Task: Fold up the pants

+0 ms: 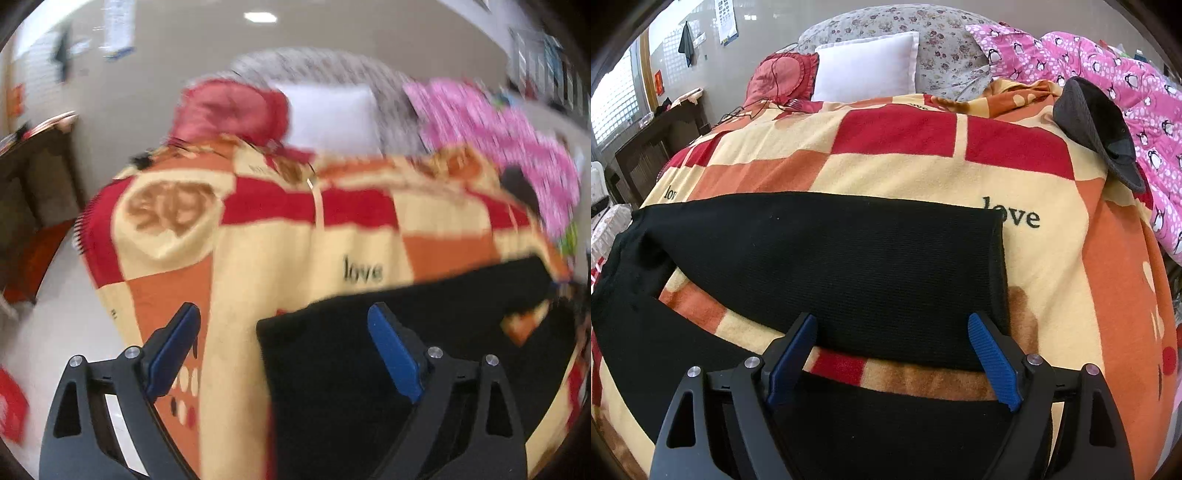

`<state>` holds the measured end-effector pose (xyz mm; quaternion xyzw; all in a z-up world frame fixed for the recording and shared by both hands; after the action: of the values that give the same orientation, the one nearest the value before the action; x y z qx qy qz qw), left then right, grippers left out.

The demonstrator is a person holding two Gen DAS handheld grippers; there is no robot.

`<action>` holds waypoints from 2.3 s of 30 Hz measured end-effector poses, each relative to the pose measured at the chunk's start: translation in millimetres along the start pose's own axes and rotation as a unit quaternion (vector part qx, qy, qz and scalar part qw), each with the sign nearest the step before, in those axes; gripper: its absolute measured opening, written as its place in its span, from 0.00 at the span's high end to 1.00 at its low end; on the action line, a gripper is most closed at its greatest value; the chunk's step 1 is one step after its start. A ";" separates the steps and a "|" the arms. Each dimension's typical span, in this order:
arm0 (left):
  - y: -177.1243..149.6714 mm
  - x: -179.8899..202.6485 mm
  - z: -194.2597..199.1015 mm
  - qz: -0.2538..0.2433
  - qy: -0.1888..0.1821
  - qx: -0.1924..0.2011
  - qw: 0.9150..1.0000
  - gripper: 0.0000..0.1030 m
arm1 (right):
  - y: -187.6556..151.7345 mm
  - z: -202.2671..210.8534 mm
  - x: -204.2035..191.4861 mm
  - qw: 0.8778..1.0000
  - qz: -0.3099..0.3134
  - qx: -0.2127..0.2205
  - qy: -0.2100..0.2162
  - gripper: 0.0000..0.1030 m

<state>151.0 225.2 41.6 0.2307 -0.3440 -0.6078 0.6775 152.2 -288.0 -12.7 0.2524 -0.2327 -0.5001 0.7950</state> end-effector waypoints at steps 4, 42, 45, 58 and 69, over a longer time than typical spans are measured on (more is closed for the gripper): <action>-14.1 -3.3 -26.3 -0.031 -0.023 -0.045 0.998 0.11 | 0.3 -0.3 -0.5 1.000 0.002 -0.001 -0.002 0.17; 7.3 42.9 27.9 -0.013 -0.004 0.001 1.000 0.97 | 20.3 39.3 28.0 0.998 -0.051 0.038 0.014 0.18; 7.4 51.2 35.4 0.001 -0.005 0.017 1.000 0.97 | 38.7 54.7 71.9 0.993 -0.114 0.031 0.003 0.17; 10.2 46.4 28.4 0.049 0.022 0.030 0.998 0.97 | 56.4 -35.2 118.4 0.982 -0.155 -0.082 0.062 0.64; 2.4 51.2 31.3 0.053 0.027 0.042 0.997 0.97 | 57.8 -6.7 104.2 0.991 -0.103 -0.012 0.082 0.96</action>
<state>130.5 178.5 73.4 0.2569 -0.3627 -0.5492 0.7077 236.3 -360.5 31.1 0.3056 -0.1333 -0.5595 0.7588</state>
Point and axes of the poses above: each gripper's, at about its wrist camera, not at the fingertips, and z roughly against the way its jaws point, x to its right, y to its top, the point moved 2 cm from there along -z, roughly the way its jaws point, and after that the axes turned 14 degrees about z, right-handed, at the moved point
